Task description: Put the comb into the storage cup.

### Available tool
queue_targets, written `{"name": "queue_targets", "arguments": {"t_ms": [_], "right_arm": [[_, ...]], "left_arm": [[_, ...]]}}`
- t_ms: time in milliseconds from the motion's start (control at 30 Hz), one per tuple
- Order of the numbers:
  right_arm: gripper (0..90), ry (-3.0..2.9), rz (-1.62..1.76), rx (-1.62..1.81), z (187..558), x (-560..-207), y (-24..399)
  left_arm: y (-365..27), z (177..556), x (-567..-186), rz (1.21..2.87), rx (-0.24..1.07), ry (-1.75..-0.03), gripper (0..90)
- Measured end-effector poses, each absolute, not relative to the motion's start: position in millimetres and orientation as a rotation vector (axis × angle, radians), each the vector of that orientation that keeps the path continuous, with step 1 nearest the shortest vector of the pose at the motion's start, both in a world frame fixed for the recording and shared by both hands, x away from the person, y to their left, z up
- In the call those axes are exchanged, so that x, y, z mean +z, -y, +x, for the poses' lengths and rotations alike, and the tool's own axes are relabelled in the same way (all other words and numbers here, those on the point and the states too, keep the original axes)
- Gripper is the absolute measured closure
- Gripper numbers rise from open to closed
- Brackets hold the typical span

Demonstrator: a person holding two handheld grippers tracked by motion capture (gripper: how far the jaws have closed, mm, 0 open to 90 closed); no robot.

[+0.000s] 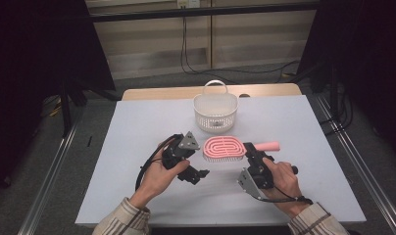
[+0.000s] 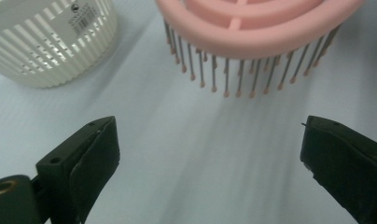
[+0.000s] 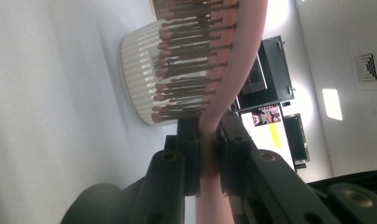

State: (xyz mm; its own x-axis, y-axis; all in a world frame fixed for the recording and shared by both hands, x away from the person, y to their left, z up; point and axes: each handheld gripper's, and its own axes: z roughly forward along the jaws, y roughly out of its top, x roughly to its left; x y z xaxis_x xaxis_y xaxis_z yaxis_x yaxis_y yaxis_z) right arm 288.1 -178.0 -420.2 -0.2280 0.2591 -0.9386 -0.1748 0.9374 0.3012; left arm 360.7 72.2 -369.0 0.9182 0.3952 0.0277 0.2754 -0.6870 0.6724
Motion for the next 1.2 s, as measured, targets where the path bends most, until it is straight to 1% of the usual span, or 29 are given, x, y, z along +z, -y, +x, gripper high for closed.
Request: {"name": "queue_targets", "arguments": {"t_ms": [267, 567, 667, 767, 933, 1200], "right_arm": [[81.4, -1.763, 0.114, 0.450, 290, -418, 181], [81.4, -1.792, 0.209, 0.539, 292, -416, 188], [81.4, -1.799, 0.244, 0.571, 293, -414, 191], [81.4, -1.802, 0.283, 0.612, 294, -413, 194], [81.4, -1.831, 0.362, 0.698, 297, -410, 200], [81.4, -1.843, 0.480, 0.840, 300, -407, 207]], "left_arm": [[-81, 366, -378, 2.342, 0.205, -0.497, 4.9], [-83, 365, -383, 2.258, 0.246, -0.504, 4.2], [-84, 364, -383, 2.240, 0.264, -0.516, 4.0], [-88, 363, -381, 2.177, 0.300, -0.547, 4.0], [-95, 366, -380, 2.122, 0.271, -0.574, 3.9], [-99, 366, -377, 2.063, 0.301, -0.578, 4.0]]}}
